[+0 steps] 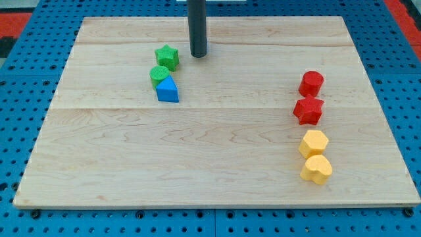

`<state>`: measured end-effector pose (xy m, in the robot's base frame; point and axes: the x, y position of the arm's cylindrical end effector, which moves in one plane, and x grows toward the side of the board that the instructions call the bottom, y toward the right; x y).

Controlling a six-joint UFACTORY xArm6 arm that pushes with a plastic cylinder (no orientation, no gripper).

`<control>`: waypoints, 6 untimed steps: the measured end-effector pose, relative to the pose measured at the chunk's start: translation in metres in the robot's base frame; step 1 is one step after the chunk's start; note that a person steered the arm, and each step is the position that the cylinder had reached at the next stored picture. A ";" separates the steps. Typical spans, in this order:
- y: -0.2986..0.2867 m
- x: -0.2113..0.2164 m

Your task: Push the blue cube diagonally to the top right side of the green star

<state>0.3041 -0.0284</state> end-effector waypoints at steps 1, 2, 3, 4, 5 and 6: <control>-0.035 0.002; -0.076 -0.014; -0.025 -0.025; 0.049 -0.025; 0.051 -0.023; 0.043 -0.023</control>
